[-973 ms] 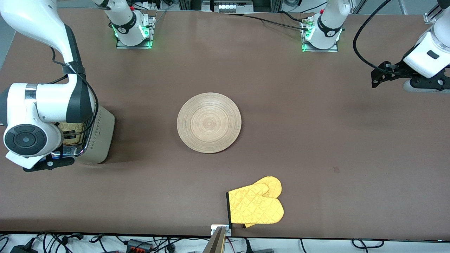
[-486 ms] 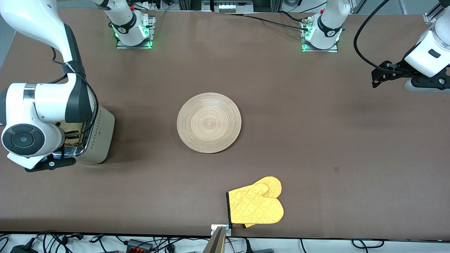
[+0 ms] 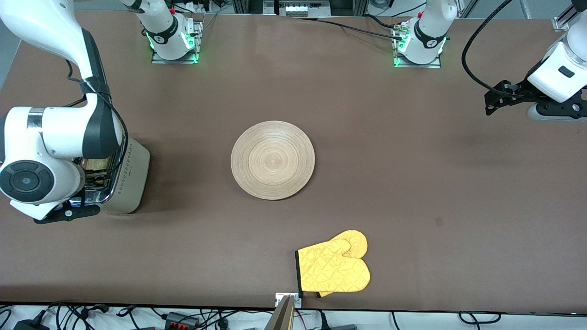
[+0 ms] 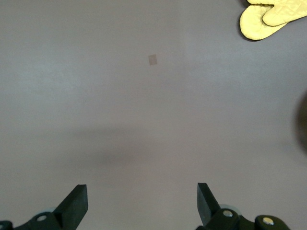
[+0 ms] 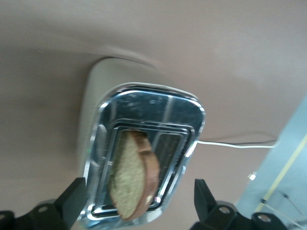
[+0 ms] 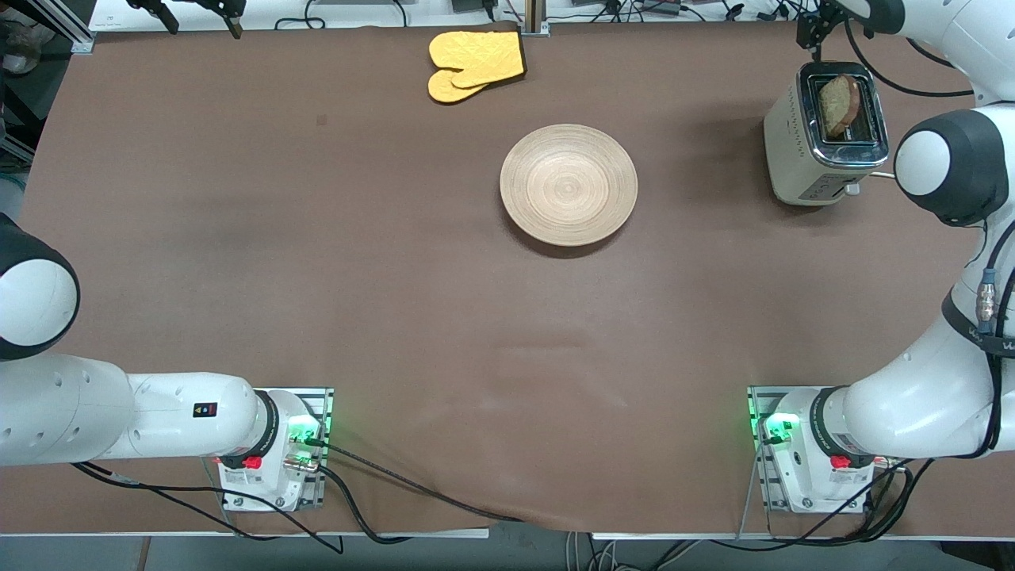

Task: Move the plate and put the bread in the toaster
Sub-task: 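Lower the bread slice into the toaster slot with the right gripper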

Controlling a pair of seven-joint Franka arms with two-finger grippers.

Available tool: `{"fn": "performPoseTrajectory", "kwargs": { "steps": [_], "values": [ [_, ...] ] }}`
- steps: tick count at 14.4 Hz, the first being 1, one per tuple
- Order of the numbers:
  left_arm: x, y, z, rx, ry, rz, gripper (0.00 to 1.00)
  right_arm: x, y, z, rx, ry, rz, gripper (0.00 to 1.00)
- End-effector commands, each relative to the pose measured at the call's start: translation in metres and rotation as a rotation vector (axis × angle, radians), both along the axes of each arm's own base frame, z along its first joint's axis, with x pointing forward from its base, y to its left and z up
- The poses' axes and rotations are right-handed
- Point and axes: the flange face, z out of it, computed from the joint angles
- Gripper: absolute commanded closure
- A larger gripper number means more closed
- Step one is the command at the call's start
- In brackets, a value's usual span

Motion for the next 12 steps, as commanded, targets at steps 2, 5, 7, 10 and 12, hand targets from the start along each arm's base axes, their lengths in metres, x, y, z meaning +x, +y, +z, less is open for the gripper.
{"fn": "performPoseTrajectory", "kwargs": {
  "steps": [2,5,7,10,12],
  "values": [
    [0.003,-0.001,0.001,-0.003,0.006,0.01,0.0,-0.013,-0.005,0.075,0.158,-0.095,-0.061,0.0],
    [0.003,-0.002,0.001,-0.003,0.006,0.009,0.0,-0.013,-0.008,0.111,0.277,-0.167,-0.08,0.0],
    [0.003,-0.002,0.001,-0.003,0.006,0.009,0.0,-0.01,0.003,0.124,0.29,-0.211,-0.057,0.0],
    [0.003,-0.002,0.001,-0.004,0.005,0.009,0.0,-0.004,-0.001,0.126,0.404,-0.248,-0.08,0.0],
    [0.003,0.0,0.001,-0.003,0.006,0.013,0.0,-0.005,-0.021,0.125,0.447,-0.24,-0.12,0.0]
  ]
}}
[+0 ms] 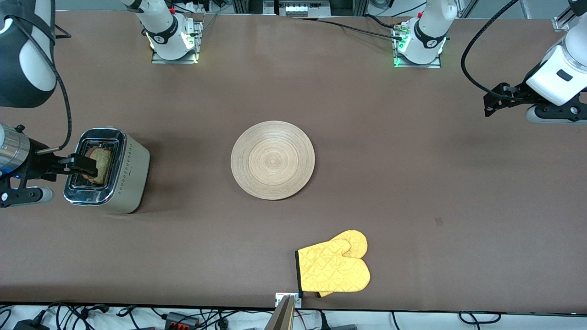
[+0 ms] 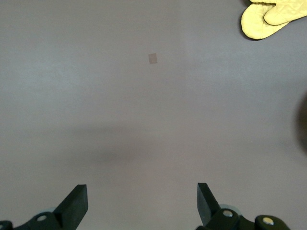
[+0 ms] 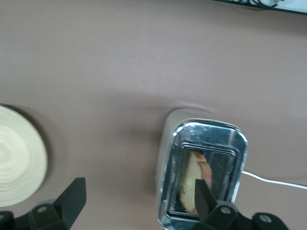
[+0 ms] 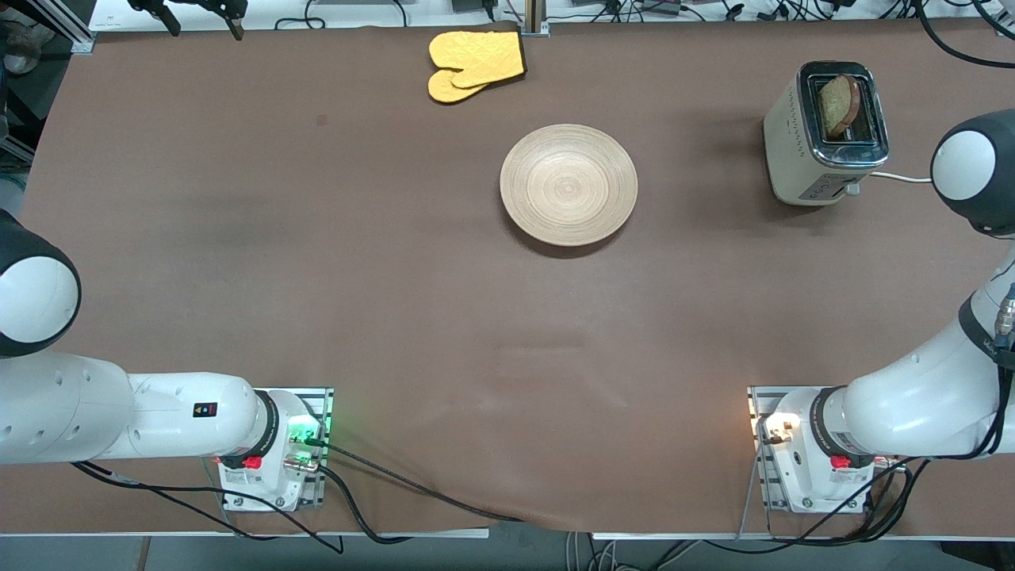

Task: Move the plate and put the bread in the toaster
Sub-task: 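Lower the bread slice into the toaster slot with the right gripper, then open the right gripper and raise it away from the toaster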

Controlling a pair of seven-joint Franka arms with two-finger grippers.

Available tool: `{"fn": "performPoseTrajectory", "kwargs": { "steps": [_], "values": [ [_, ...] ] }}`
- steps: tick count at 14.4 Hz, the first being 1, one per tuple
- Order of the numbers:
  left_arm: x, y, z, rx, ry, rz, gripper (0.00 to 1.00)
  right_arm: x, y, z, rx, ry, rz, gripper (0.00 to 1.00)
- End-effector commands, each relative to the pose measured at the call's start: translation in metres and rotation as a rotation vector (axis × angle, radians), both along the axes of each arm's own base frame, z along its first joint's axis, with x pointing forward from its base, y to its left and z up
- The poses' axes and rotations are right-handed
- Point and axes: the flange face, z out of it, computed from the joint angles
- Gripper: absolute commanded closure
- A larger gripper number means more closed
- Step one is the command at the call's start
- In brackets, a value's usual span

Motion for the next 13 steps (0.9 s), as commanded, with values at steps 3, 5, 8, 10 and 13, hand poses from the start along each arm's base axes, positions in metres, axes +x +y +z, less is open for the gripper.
{"fn": "performPoseTrajectory", "kwargs": {
  "steps": [3,5,8,10,13],
  "values": [
    [0.005,0.0,0.004,-0.005,-0.005,0.008,0.0,-0.015,-0.023,-0.001,0.061,0.115,-0.026,0.0],
    [0.005,0.0,0.003,-0.005,-0.002,0.008,0.0,-0.02,-0.023,0.01,0.065,0.103,0.098,0.0],
    [0.005,-0.001,0.003,-0.003,-0.004,0.006,0.0,-0.018,-0.028,0.008,0.072,0.098,0.149,0.0],
    [0.005,0.0,0.003,-0.005,-0.002,0.007,0.0,-0.016,-0.026,0.01,0.084,0.074,0.148,0.0],
    [0.005,0.0,0.003,-0.005,-0.001,0.008,0.0,-0.011,-0.034,0.012,0.077,0.041,0.135,0.0]
  ]
}}
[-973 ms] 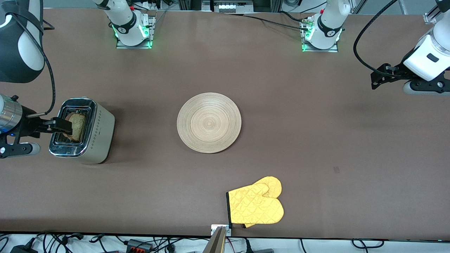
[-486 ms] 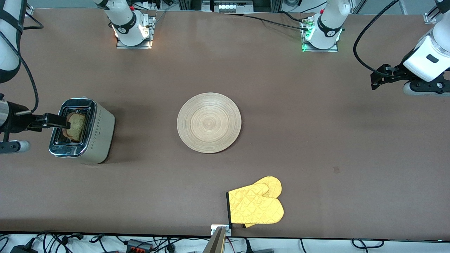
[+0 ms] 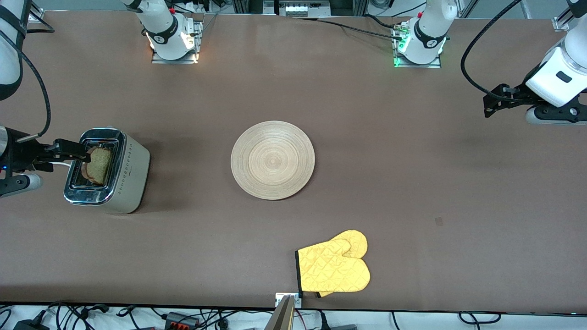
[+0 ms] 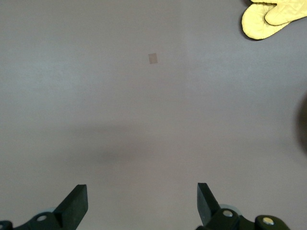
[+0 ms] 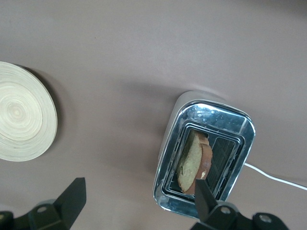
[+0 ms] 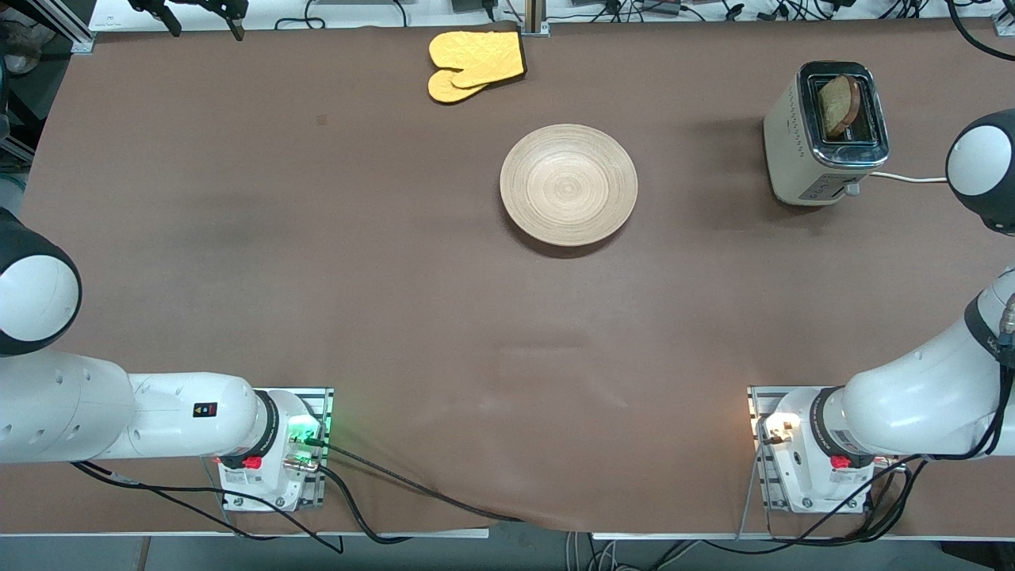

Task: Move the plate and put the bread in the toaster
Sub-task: 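Open the right gripper and raise it away from the toaster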

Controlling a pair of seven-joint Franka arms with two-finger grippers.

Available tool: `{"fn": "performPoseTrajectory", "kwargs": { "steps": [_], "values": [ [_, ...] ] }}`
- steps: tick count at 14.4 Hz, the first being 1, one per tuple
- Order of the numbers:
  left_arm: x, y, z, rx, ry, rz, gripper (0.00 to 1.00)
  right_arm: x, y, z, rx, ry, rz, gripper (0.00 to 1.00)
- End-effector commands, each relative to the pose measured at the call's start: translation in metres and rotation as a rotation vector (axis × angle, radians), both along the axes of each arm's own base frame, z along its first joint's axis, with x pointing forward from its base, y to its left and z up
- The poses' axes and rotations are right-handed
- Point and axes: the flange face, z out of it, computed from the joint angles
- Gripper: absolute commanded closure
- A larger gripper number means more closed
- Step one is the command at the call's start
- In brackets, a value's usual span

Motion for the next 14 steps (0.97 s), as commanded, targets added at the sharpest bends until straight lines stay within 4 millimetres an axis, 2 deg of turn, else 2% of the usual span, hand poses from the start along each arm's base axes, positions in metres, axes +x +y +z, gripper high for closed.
{"fn": "performPoseTrajectory", "kwargs": {
  "steps": [1,5,7,8,10,14],
  "values": [
    [0.004,-0.002,0.005,-0.005,-0.004,0.002,0.0,0.008,-0.015,0.007,0.025,-0.064,-0.002,0.0],
    [0.004,-0.002,0.005,-0.003,-0.004,0.002,0.0,0.005,-0.018,0.011,0.023,-0.065,-0.021,0.0],
    [0.003,-0.002,0.006,-0.003,-0.004,-0.001,0.0,0.0,-0.015,0.019,-0.001,-0.054,-0.125,0.0],
    [0.003,-0.003,0.005,-0.003,-0.003,-0.001,0.0,-0.007,-0.015,0.032,-0.006,-0.054,-0.215,0.0],
    [0.003,-0.002,0.006,-0.003,-0.004,-0.001,0.0,-0.022,-0.005,0.039,-0.028,-0.041,-0.303,0.0],
    [0.003,-0.004,0.006,-0.003,-0.004,-0.004,0.0,-0.066,-0.004,0.032,-0.053,-0.076,-0.322,0.0]
  ]
}}
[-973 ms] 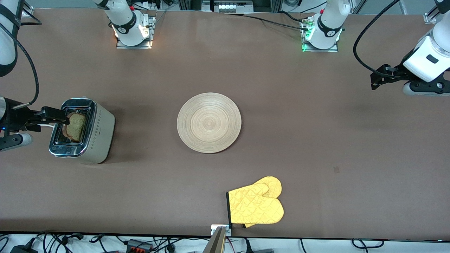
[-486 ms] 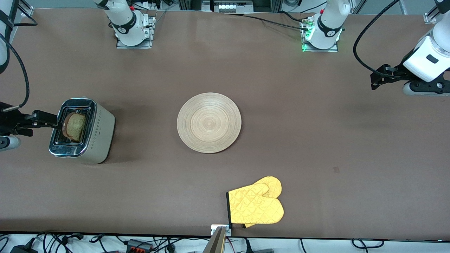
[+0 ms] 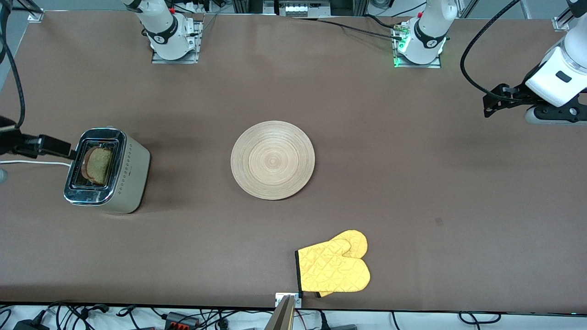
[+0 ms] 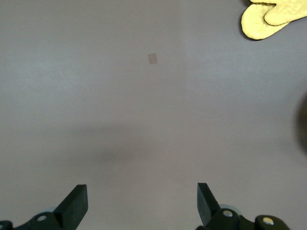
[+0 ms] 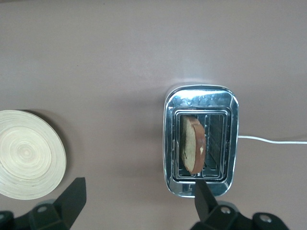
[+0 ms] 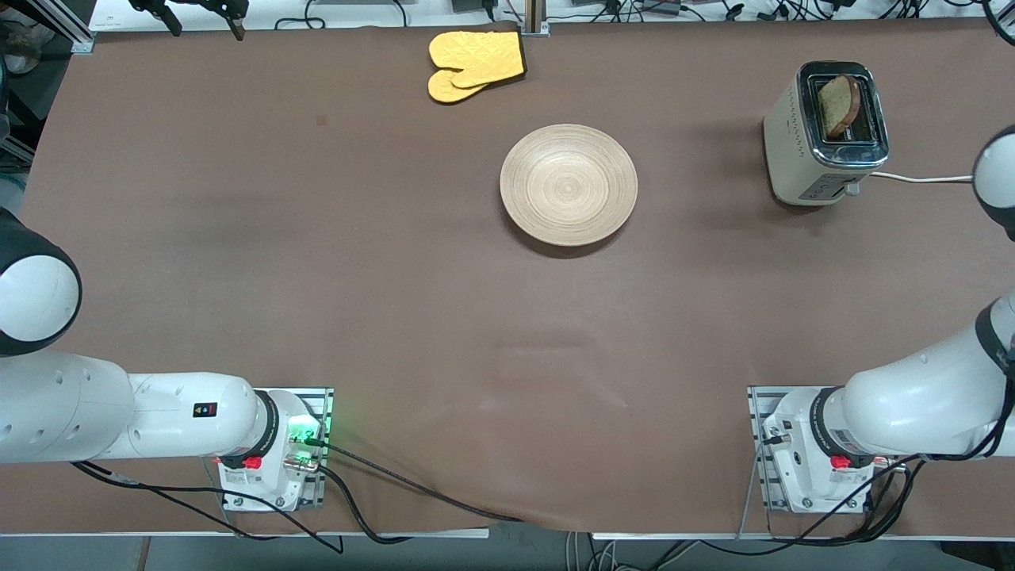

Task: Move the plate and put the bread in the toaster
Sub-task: 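Open the right gripper and raise it away from the toaster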

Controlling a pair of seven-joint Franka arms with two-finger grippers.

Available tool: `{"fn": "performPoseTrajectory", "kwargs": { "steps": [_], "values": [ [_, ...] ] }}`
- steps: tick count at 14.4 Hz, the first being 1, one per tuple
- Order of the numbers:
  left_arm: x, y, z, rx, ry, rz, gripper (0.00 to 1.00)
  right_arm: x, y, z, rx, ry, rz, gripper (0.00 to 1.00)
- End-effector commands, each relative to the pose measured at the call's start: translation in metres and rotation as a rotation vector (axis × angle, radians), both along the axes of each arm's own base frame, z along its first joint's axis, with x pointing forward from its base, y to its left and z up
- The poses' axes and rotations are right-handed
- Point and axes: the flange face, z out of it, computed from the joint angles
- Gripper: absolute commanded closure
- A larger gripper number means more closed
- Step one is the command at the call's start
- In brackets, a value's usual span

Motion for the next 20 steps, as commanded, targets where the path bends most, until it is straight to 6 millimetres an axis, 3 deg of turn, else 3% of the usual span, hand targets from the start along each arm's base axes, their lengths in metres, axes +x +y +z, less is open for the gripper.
{"fn": "performPoseTrajectory", "kwargs": {
  "steps": [1,3,13,15,20],
  "values": [
    [0.003,-0.002,0.006,-0.003,-0.005,-0.001,0.0,-0.046,0.003,-0.006,-0.024,-0.023,-0.021,0.0],
    [0.003,-0.005,0.006,-0.003,-0.006,-0.005,0.0,-0.062,0.008,-0.008,-0.036,-0.033,-0.014,0.0],
    [0.003,-0.011,0.005,-0.002,-0.007,-0.016,0.0,-0.073,0.005,-0.005,-0.092,-0.043,-0.008,0.0],
    [0.003,-0.011,0.005,-0.002,-0.007,-0.016,0.0,-0.064,0.007,-0.015,-0.089,-0.028,0.001,0.0],
    [0.003,-0.01,0.005,-0.002,-0.007,-0.015,0.0,-0.057,0.009,-0.011,-0.088,-0.033,0.006,0.0]
  ]
}}
